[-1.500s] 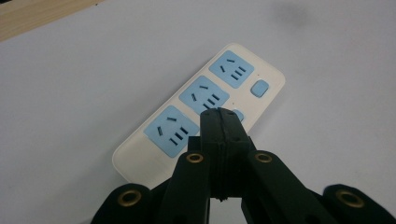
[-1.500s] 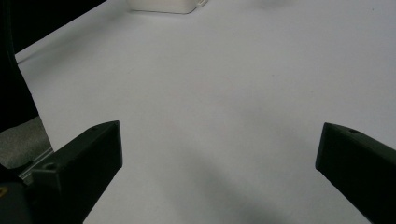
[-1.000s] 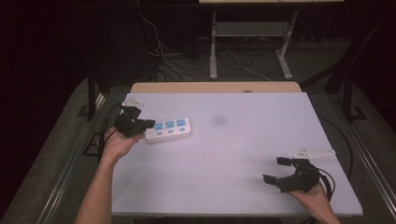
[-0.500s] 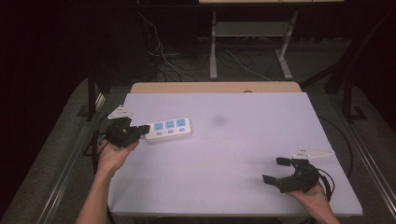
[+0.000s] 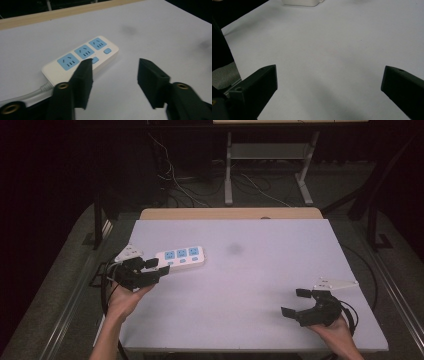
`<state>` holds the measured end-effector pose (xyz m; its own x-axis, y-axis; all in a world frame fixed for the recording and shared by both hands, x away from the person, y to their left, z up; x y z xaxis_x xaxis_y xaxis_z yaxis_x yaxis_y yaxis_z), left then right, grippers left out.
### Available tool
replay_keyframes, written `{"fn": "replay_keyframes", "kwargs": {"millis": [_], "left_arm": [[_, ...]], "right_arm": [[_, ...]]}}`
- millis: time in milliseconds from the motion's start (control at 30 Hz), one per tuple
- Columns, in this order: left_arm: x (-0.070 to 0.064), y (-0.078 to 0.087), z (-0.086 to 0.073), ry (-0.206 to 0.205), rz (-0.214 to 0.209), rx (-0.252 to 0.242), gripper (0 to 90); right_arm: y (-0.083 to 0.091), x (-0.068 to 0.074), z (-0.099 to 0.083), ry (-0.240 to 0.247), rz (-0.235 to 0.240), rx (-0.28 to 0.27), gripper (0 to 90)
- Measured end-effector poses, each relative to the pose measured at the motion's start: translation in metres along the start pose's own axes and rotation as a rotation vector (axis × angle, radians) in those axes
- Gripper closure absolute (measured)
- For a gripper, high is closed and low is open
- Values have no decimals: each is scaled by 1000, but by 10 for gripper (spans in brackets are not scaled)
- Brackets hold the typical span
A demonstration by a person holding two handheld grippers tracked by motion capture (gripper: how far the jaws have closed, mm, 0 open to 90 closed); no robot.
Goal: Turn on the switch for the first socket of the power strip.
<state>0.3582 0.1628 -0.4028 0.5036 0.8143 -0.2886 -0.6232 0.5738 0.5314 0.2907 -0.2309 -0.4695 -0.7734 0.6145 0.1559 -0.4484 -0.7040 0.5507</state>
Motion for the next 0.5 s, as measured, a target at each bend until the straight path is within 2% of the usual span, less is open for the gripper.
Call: {"fn": "replay_keyframes", "kwargs": {"millis": [100, 167, 500], "left_arm": [[-10, 1, -6, -4, -28, -7, 268], [-16, 1, -9, -10, -44, -15, 202], [-37, 4, -20, -38, -89, -20, 70]], "right_arm": [[0, 0, 0, 1, -1, -1, 2], [0, 0, 0, 0, -2, 0, 2], [0, 0, 0, 3, -3, -3, 2]]}}
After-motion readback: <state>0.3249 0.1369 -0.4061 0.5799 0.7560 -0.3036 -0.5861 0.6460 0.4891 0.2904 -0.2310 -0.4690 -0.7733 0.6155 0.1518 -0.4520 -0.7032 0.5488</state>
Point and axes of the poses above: each handheld gripper's, and its own axes: y roughly backward along the jaws, z roughly out of its top, x roughly to its left, the point moved 9 cm from there along -y, roughly forward along the jaws, and after that the axes turned 11 degrees about y, right-handed, at the moved point
